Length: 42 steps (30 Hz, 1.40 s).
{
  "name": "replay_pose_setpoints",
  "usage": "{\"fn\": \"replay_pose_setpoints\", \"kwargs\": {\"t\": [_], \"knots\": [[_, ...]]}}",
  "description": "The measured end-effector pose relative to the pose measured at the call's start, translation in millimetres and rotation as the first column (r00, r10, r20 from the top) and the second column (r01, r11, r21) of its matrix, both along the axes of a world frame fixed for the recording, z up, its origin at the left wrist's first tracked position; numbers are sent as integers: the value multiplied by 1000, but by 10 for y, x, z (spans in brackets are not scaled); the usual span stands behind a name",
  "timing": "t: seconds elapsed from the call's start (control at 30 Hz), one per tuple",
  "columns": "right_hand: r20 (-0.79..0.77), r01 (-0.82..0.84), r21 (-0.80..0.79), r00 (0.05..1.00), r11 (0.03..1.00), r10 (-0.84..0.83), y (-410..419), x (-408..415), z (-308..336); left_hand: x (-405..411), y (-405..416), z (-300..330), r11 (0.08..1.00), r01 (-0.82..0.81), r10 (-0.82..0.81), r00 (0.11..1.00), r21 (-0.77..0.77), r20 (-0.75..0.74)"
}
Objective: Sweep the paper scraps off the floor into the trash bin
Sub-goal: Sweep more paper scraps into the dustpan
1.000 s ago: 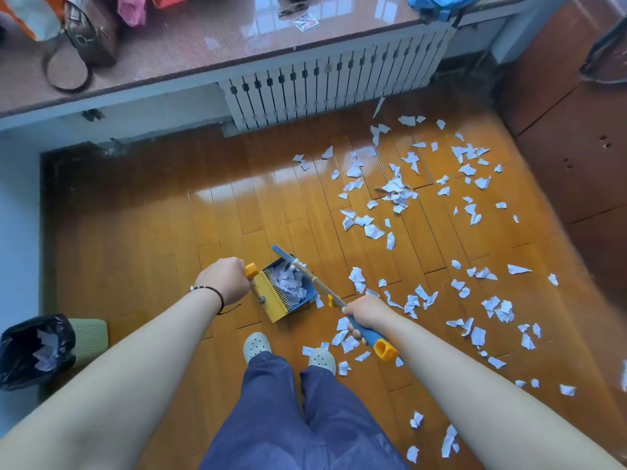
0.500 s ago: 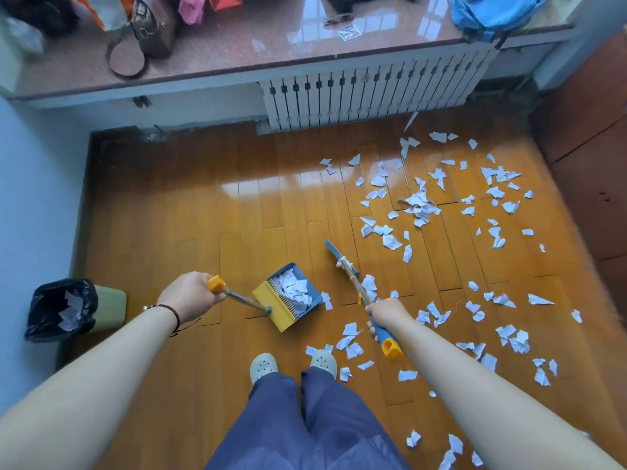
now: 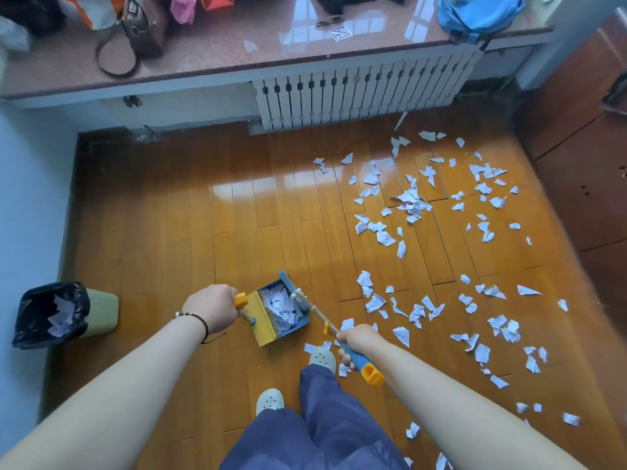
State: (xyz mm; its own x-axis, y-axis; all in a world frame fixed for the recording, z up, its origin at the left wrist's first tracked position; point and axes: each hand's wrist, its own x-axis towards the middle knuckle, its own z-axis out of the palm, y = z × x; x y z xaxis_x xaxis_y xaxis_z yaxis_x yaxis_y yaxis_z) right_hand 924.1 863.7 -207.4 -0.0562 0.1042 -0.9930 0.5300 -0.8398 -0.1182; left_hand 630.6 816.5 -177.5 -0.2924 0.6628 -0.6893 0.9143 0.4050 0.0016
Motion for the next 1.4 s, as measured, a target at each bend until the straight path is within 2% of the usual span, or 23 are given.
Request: {"fn": "replay_pose_setpoints", "kwargs": {"t": [0.2, 0.43, 0.77, 1.03, 1.27, 1.4], "knots": [[19, 22, 45, 1000, 999, -23, -219, -88, 209, -227, -273, 10, 1000, -20, 20, 1000, 16, 22], [79, 45, 200, 995, 979, -62, -472, -260, 134, -430, -732, 78, 998, -8, 5, 998, 58, 67], [214, 29, 244, 973, 969, -82, -1248, 48, -5, -632, -1397, -19, 981, 180, -183, 982, 68, 42], [290, 61, 227, 949, 972, -127, -1864, 388, -139, -427, -1613, -34, 952, 305, -306, 952, 23, 7], [175, 187, 120, 963, 975, -206, -2052, -75, -205, -77, -1524, -81, 949, 311, -312, 950, 53, 14], [87, 212, 48, 973, 976, -215, -1968, -79, -85, 32, -1413, -53, 952, 301, -302, 953, 60, 1]]}}
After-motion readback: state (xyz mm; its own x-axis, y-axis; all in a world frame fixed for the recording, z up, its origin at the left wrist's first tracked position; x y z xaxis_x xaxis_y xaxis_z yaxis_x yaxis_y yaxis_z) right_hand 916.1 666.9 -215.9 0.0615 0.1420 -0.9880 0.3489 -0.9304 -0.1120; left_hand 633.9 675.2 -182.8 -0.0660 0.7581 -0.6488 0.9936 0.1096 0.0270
